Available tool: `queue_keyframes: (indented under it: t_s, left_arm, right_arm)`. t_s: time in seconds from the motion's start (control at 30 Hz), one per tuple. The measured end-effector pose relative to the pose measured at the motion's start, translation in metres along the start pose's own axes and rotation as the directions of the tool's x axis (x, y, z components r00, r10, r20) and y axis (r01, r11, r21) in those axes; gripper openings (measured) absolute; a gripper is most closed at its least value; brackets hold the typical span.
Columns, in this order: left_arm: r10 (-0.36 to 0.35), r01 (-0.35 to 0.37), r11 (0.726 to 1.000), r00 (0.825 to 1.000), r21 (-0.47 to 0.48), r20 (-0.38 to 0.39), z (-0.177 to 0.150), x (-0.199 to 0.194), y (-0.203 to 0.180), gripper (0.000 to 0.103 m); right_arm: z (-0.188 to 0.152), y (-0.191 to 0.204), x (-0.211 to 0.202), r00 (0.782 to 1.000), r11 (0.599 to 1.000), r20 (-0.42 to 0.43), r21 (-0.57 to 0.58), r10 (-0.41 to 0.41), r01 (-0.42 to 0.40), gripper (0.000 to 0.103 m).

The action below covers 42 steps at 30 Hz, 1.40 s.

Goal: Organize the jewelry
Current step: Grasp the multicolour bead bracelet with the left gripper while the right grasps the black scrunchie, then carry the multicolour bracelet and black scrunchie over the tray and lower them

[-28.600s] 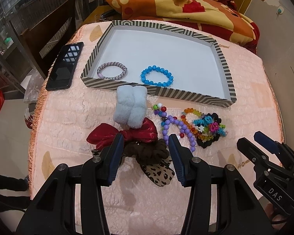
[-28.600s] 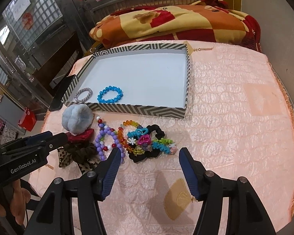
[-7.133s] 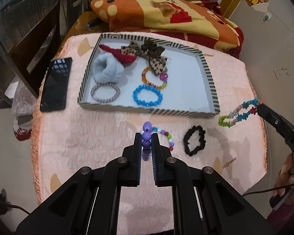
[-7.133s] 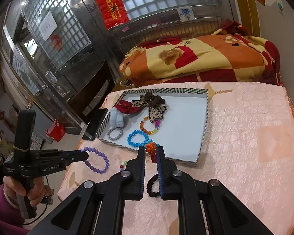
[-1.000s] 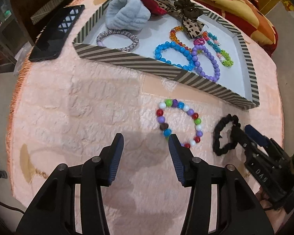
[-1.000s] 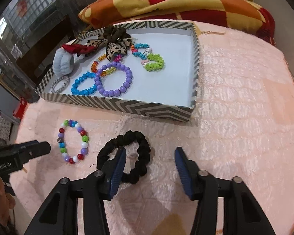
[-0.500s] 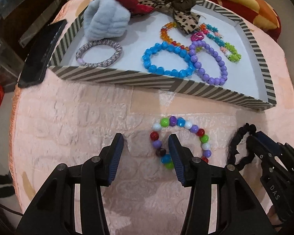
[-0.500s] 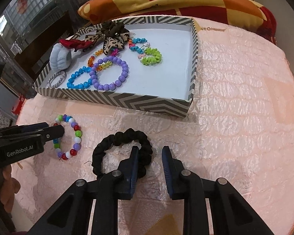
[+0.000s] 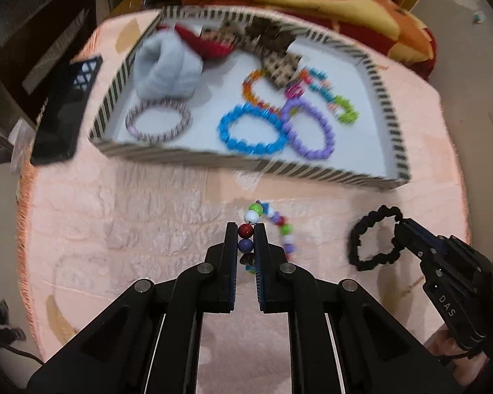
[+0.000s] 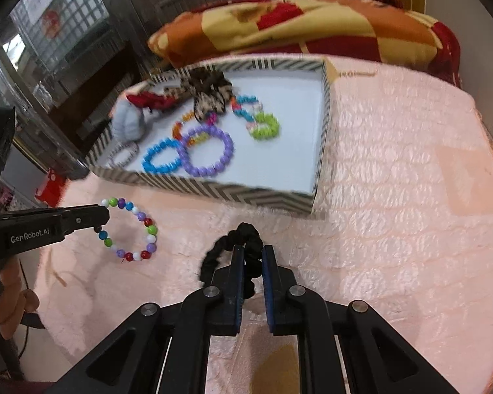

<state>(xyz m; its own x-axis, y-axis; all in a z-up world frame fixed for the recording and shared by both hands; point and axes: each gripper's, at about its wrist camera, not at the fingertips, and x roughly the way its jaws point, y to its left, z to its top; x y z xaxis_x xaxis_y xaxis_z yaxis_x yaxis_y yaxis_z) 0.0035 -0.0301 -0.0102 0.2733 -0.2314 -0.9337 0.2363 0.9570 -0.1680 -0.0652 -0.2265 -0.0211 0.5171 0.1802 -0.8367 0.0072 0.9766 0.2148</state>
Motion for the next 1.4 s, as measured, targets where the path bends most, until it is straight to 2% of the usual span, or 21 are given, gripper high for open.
queue_keyframes:
  t_s: [0.33,0.67,1.17,1.4]
  left_arm:
    - [-0.032,0.027,0.998,0.995,0.052,0.091,0.024,-0.048,-0.028,0.008]
    - [-0.014,-0.003,0.993,0.991,0.12,0.135,0.046,-0.059,-0.064,0.008]
    - [-0.001,-0.021,0.975,0.995,0.223,0.101,0.075,-0.025,-0.119,0.008]
    - [-0.054,0.047,0.976,0.998,0.214,0.028,0.085,0.012,-0.134,0.008]
  right_arm:
    - [0.021,-0.01,-0.041,0.995,1.0,0.095,0.016,-0.005,0.004,0.01]
    - [0.043,-0.024,-0.055,0.99,0.999,0.139,0.037,-0.033,0.028,0.01]
    - [0.063,-0.058,-0.055,0.986,0.991,0.145,0.118,-0.087,0.07,0.01]
    - [0.073,-0.069,-0.046,0.986,0.984,0.137,0.159,-0.098,0.076,0.01]
